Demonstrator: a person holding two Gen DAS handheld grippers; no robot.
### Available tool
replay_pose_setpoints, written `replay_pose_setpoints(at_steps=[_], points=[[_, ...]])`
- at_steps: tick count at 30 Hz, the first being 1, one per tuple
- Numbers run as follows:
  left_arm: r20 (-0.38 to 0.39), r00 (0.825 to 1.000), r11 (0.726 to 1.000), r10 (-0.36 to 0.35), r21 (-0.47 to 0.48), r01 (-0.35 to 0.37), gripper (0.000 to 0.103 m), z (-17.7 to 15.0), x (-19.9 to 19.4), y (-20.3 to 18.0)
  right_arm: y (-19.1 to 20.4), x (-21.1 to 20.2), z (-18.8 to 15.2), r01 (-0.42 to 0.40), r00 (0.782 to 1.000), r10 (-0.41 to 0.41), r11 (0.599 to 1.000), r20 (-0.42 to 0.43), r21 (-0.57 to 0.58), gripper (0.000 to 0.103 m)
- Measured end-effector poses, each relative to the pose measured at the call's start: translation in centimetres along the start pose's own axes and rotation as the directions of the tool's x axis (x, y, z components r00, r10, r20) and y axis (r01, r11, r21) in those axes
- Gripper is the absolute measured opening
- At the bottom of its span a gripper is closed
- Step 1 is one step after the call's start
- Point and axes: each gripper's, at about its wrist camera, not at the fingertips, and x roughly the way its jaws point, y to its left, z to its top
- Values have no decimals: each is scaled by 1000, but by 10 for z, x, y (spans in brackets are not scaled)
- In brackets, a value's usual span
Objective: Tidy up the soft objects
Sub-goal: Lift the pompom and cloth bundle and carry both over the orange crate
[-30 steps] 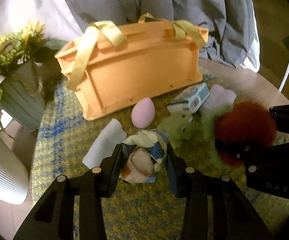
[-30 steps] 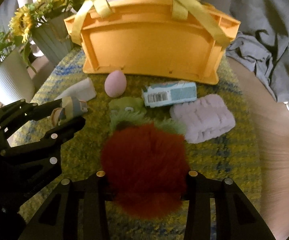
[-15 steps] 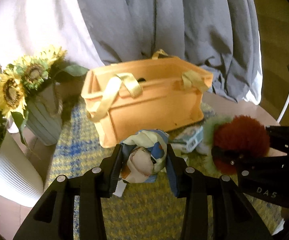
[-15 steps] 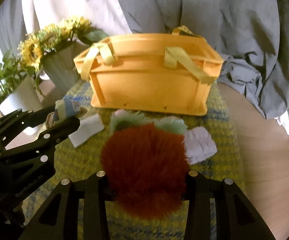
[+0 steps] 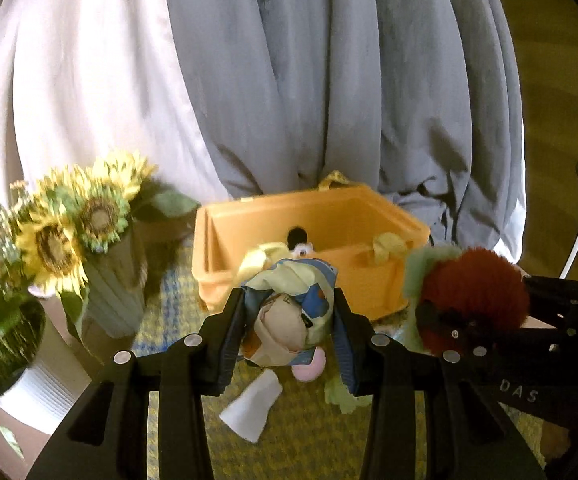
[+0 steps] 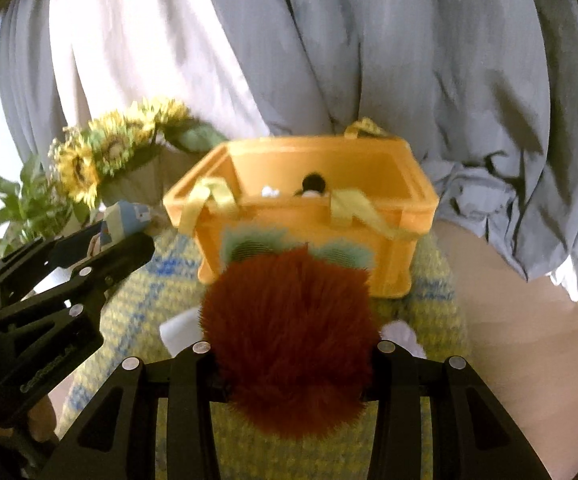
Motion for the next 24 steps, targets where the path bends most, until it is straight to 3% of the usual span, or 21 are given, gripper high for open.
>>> replay_pose_setpoints(at_steps=[11, 24], points=[[117, 993, 1000, 23, 18, -26, 41, 33, -15, 6, 2, -15, 30, 0, 992, 1, 1000, 125, -8, 41], [230, 972, 996, 54, 56, -69, 41, 66, -15, 10, 4, -24, 67, 24, 968, -17, 999, 252, -25, 41]])
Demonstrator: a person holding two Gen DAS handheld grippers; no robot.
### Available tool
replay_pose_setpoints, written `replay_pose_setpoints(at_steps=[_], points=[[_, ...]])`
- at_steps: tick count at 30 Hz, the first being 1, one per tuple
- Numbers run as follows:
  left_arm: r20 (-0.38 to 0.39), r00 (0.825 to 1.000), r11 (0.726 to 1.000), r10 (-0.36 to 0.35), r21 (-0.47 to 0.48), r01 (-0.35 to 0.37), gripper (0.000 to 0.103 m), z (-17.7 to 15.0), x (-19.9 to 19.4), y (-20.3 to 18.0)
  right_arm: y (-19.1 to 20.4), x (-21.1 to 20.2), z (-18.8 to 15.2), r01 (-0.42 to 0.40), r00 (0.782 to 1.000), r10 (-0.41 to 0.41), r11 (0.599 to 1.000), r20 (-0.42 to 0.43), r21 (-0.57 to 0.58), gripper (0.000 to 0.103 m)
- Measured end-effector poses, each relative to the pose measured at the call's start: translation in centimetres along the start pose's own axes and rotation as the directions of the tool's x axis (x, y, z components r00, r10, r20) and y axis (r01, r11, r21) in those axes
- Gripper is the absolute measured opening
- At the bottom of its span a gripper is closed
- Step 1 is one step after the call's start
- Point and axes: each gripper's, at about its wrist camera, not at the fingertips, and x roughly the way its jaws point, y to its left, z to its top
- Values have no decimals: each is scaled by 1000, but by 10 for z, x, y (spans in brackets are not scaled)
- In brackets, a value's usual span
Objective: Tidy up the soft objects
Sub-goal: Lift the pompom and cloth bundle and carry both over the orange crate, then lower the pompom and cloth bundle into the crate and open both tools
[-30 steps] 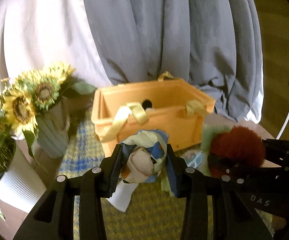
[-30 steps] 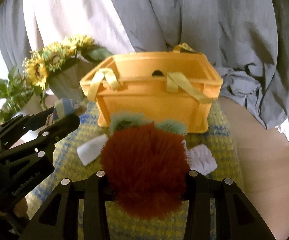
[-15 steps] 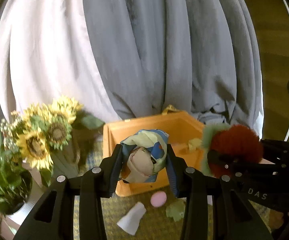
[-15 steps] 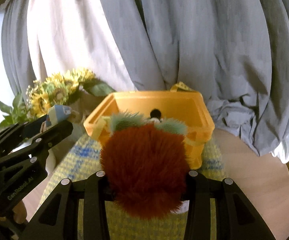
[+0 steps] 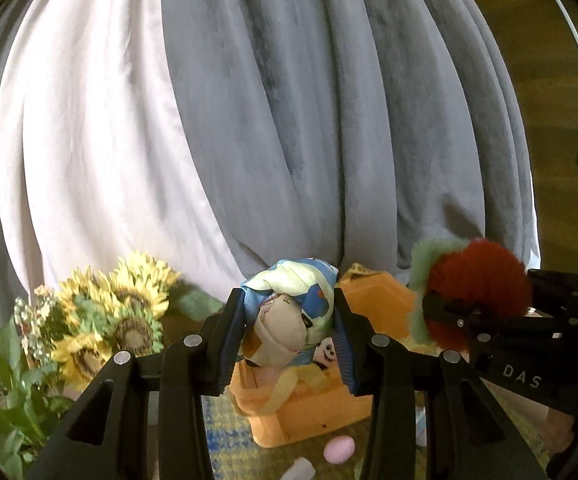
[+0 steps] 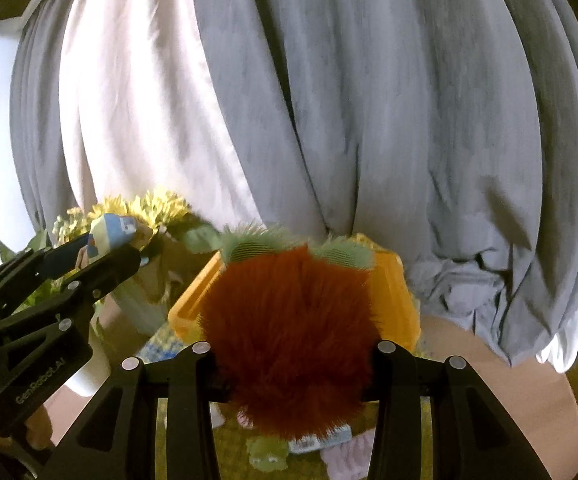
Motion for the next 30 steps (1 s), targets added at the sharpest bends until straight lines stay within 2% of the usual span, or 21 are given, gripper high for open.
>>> replay_pose_setpoints(at_steps=[8, 17, 30], points=[[32, 999, 1000, 13, 9, -13, 41, 11, 15, 6, -5, 11, 17, 9, 999, -9, 1000, 42, 8, 41], [38, 999, 999, 23, 36, -24, 41, 19, 40, 10, -14, 36, 27, 19, 999, -20, 1000, 38, 14, 42], [-52, 998, 998, 16, 62, -12, 41, 9, 102, 10, -32, 92, 30, 47, 999, -46, 998, -29, 28, 42]])
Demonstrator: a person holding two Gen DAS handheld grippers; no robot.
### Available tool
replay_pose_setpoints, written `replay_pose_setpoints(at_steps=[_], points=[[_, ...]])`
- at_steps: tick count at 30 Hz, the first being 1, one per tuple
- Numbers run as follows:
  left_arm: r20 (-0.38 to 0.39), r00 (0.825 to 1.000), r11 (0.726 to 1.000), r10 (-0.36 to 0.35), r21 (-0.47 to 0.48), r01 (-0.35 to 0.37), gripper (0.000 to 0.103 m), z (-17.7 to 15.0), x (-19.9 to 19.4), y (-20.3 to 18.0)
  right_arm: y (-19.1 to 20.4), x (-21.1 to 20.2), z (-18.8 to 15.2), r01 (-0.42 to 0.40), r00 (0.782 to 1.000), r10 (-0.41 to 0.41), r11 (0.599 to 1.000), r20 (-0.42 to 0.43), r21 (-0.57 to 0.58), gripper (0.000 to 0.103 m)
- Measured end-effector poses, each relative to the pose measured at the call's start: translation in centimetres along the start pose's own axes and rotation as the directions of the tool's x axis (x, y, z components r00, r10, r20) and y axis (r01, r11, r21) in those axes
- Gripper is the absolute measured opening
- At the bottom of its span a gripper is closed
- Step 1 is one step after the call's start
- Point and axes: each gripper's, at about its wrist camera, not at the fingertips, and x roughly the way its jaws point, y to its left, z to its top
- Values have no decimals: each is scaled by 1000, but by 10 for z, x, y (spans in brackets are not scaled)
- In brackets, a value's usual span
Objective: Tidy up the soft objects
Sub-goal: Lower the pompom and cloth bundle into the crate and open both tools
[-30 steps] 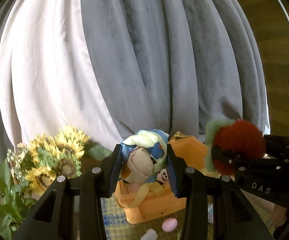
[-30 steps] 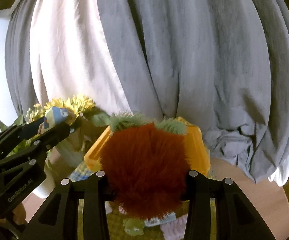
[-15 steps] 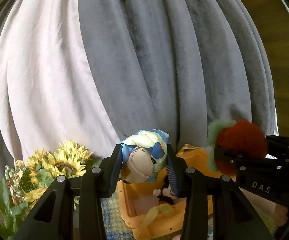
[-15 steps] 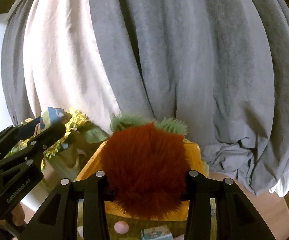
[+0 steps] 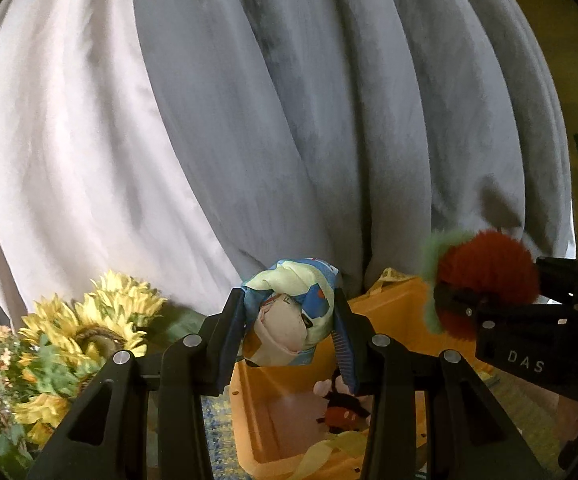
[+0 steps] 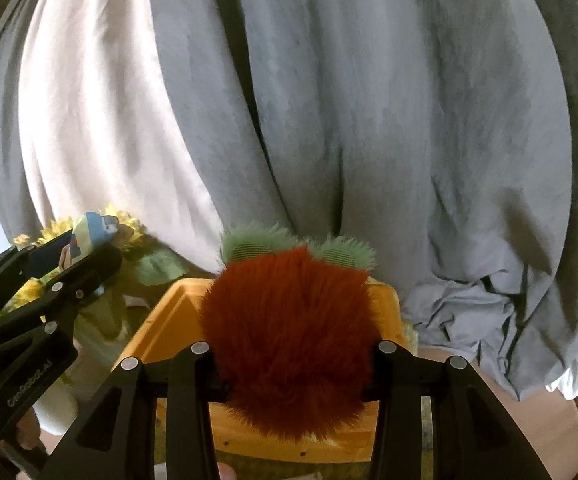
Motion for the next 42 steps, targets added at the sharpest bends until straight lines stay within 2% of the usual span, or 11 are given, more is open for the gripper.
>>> replay_pose_setpoints(at_steps=[10, 17, 20, 22, 23, 27, 30, 35, 42], points=[[-122, 992, 1000, -18, 17, 20, 42, -20, 51, -7, -12, 47, -14, 24, 994, -23, 1000, -106, 8, 42], [-229, 972, 998, -49, 31, 57, 43, -39, 86, -10, -18, 75, -26, 33, 981, -30, 999, -189, 13, 43], [-254, 966, 997, -55, 36, 66, 48, -45, 93, -12, -21, 85, -31, 30, 974, -24, 999, -224, 25, 48], [-255, 965, 997, -56, 34, 67, 62, -46, 94, -11, -22, 87, -33, 26, 972, -17, 999, -236, 32, 56], [-250, 967, 997, -56, 30, 66, 64, -45, 93, -10, -23, 88, -34, 29, 971, -19, 999, -238, 38, 65], [-236, 970, 998, -51, 20, 57, 78, -42, 89, -9, -25, 84, -32, 69, 975, -61, 997, -215, 34, 69], [-213, 976, 999, -41, 14, 45, 81, -38, 79, -8, -25, 75, -29, 96, 978, -90, 995, -190, 26, 75], [-162, 986, 1000, -24, 3, 24, 83, -29, 52, -4, -19, 53, -22, 125, 984, -123, 992, -131, 3, 75], [-82, 996, 1000, 23, -15, -25, 88, -20, 3, 1, -6, 15, -14, 114, 992, -113, 993, -54, 7, 76]])
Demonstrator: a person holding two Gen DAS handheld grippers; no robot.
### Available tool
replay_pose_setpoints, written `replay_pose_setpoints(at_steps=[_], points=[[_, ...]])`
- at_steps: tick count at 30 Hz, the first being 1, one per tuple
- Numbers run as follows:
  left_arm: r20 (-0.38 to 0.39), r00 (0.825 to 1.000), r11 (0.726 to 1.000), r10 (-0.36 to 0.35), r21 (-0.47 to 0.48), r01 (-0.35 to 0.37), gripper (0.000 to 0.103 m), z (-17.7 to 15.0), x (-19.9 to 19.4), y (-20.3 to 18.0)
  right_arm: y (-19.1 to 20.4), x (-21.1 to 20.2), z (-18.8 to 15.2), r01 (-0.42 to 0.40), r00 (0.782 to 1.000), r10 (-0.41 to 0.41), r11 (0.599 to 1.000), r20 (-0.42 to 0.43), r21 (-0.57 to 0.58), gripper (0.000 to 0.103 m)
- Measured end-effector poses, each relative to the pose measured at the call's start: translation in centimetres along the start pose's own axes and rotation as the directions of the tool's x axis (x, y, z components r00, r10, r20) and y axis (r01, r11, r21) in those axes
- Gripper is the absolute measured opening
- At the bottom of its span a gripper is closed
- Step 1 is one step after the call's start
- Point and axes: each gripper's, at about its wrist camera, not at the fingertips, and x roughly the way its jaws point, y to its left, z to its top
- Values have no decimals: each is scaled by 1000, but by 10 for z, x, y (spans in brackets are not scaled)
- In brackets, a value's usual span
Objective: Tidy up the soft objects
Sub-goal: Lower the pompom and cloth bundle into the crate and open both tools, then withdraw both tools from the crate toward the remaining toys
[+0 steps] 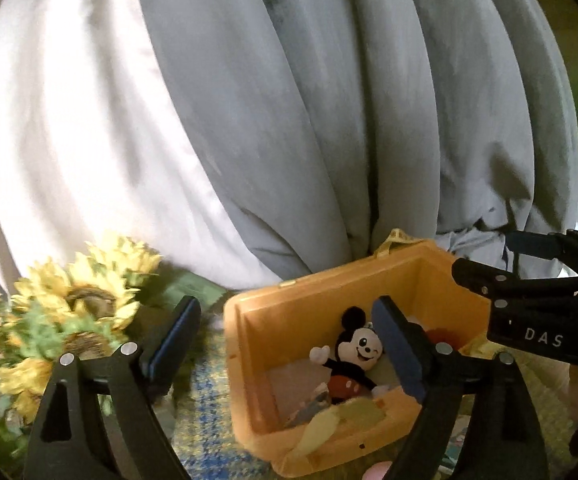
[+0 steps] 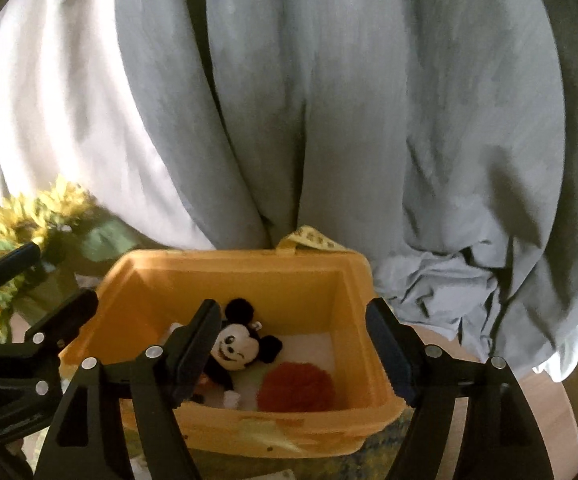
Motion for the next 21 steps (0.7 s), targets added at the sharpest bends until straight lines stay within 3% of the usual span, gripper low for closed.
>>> replay_pose_setpoints(at_steps=[10, 21], points=[[47, 998, 997, 37, -67, -33, 91, -7, -56, 15, 18, -55, -10, -15, 995, 16, 1000, 95, -12, 79], [44, 995, 994, 92, -65, -89, 91, -28, -98, 18, 31, -89, -31, -27, 994, 28, 1000, 105, -10, 79]])
